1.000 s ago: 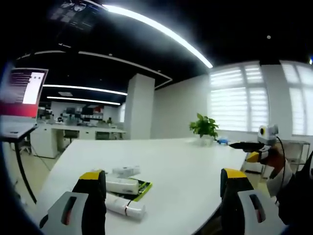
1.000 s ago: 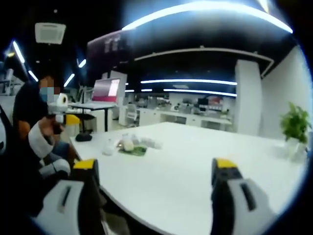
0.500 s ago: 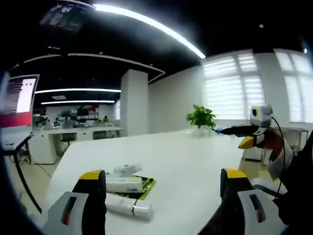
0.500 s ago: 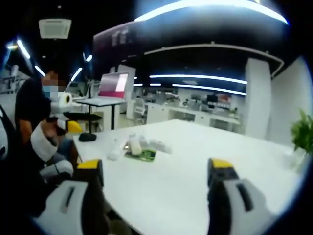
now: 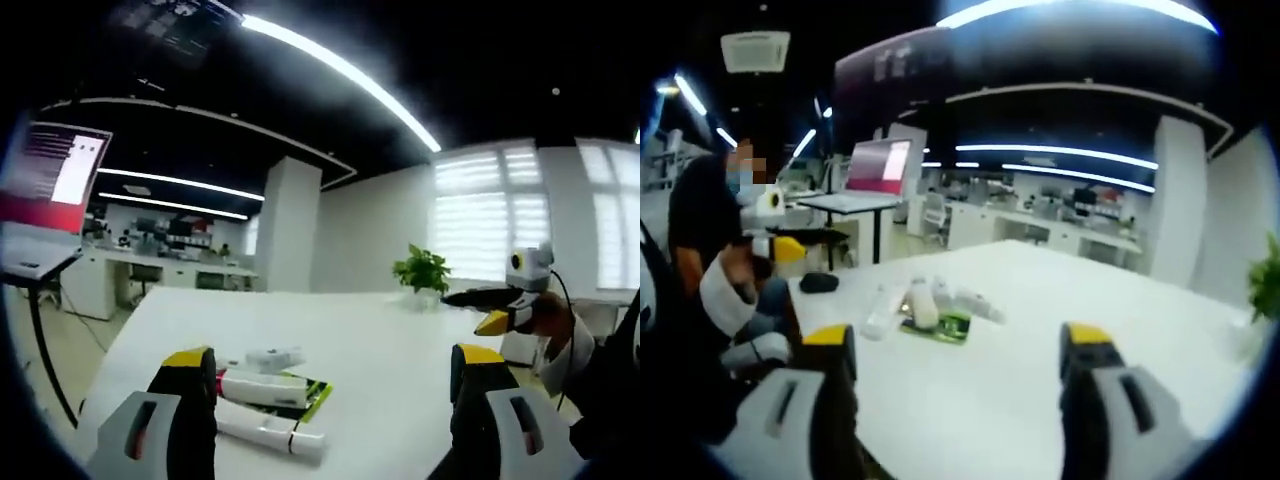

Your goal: Arrange the skincare products in the storage area until every visible bottle or jar stands upright without overlapping.

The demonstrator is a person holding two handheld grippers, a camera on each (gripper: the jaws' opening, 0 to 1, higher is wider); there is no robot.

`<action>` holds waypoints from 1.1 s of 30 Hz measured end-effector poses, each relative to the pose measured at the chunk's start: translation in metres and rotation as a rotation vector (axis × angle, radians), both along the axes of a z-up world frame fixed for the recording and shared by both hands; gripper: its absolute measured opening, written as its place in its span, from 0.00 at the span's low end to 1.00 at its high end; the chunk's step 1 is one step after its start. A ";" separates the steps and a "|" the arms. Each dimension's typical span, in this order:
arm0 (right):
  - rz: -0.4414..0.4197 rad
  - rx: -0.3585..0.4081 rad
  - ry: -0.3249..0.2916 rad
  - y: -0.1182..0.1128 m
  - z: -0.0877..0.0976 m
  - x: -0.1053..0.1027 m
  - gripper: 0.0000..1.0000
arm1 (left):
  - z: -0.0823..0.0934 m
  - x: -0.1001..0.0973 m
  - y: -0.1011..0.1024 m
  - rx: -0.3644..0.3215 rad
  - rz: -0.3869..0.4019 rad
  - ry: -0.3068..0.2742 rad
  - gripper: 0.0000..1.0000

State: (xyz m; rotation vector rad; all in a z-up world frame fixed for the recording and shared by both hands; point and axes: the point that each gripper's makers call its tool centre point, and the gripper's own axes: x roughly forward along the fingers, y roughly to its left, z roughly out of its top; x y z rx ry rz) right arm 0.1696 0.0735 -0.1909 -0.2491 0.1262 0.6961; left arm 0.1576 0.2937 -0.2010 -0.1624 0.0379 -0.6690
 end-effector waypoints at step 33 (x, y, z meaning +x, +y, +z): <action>0.154 -0.110 0.104 0.089 0.018 0.104 0.80 | 0.015 0.021 0.022 0.028 0.040 -0.060 1.00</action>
